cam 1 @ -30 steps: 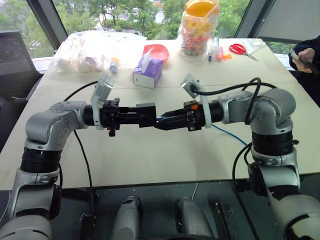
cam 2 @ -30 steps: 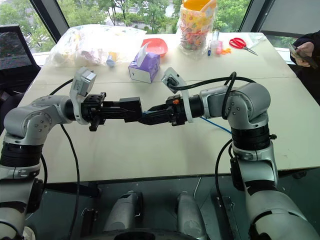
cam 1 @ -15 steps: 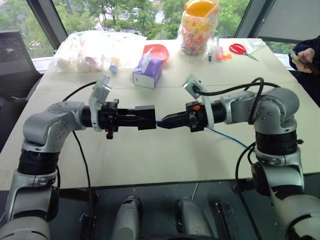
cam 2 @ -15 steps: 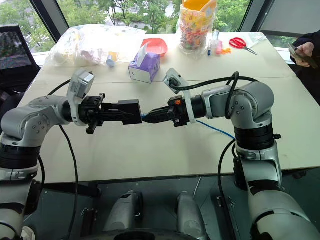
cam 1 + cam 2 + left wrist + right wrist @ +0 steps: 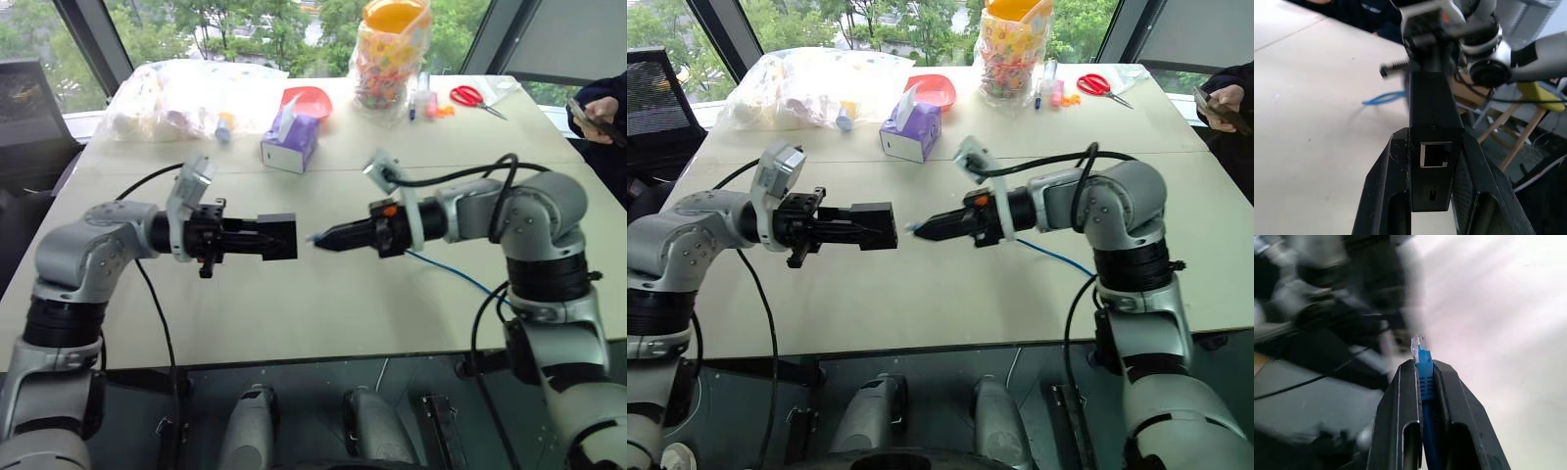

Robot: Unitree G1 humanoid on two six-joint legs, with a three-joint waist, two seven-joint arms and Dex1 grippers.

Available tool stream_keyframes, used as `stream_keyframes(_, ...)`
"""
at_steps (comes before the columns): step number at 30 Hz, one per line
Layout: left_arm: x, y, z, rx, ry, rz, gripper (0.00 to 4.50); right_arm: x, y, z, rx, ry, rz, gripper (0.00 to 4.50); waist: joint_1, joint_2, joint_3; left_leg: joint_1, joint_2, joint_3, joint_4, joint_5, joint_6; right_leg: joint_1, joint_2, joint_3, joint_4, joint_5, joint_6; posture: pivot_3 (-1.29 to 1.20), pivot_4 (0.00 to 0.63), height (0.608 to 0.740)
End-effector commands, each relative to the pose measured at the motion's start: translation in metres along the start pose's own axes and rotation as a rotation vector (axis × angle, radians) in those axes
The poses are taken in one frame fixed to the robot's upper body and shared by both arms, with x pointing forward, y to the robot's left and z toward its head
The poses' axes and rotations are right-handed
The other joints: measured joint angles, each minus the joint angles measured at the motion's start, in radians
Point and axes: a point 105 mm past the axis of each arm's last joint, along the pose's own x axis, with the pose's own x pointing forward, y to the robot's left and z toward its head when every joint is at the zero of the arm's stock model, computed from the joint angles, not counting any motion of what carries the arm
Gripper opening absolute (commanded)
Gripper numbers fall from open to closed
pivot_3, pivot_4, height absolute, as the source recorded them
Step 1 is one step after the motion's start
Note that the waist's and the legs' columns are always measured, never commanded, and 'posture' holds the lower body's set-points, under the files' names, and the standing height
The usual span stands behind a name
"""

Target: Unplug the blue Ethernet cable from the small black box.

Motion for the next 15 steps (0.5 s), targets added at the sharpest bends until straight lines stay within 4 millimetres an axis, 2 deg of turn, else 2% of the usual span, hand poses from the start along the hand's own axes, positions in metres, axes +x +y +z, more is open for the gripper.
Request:
stream_keyframes(1,-0.01,-0.001,0.009,0.055,-0.006,0.027,0.5,-0.018,-0.024,0.013,-0.052,-0.088,-0.112,0.02,-0.003,0.0,0.0,0.0,0.0,0.0,0.0,0.0,0.0,0.0,0.0,0.0,-0.001,0.0,0.0,0.0,0.15,0.735)
stream_keyframes(5,-0.012,0.007,0.003,0.082,0.014,0.073,0.5,-0.024,-0.058,0.03,-0.122,-0.172,-0.285,0.02,-0.01,0.0,0.0,-0.001,0.0,0.001,-0.001,0.0,0.001,0.0,0.0,0.0,-0.003,0.0,0.0,0.0,0.15,0.735)
stream_keyframes(7,-0.006,0.019,-0.002,0.114,0.008,0.141,0.5,-0.022,-0.082,0.037,-0.135,-0.185,-0.415,0.02,-0.01,0.001,0.0,-0.001,0.0,0.001,-0.002,0.0,0.001,-0.001,0.0,0.0,-0.004,0.0,0.0,0.0,0.15,0.735)
stream_keyframes(9,0.009,0.043,-0.019,0.196,0.038,0.274,0.5,-0.02,-0.119,0.038,-0.15,-0.169,-0.637,0.02,-0.009,0.001,0.0,0.0,0.0,0.002,-0.002,0.0,0.001,-0.001,0.001,0.0,-0.003,0.0,0.001,0.0,0.15,0.735)
stream_keyframes(12,0.028,0.065,-0.03,0.238,0.012,0.392,0.5,-0.018,-0.149,0.033,-0.113,-0.146,-0.808,0.02,-0.004,0.001,0.0,-0.001,0.0,0.002,-0.001,0.0,0.001,0.0,0.001,0.0,-0.003,0.001,0.001,0.0,0.15,0.735)
stream_keyframes(15,0.041,0.076,-0.04,0.269,0.007,0.444,0.5,-0.014,-0.155,0.032,-0.075,-0.149,-0.827,1.22,0.0,0.001,0.001,-0.007,0.0,0.001,0.0,0.0,0.001,-0.003,0.001,0.0,-0.003,0.002,0.004,0.0,0.15,0.735)
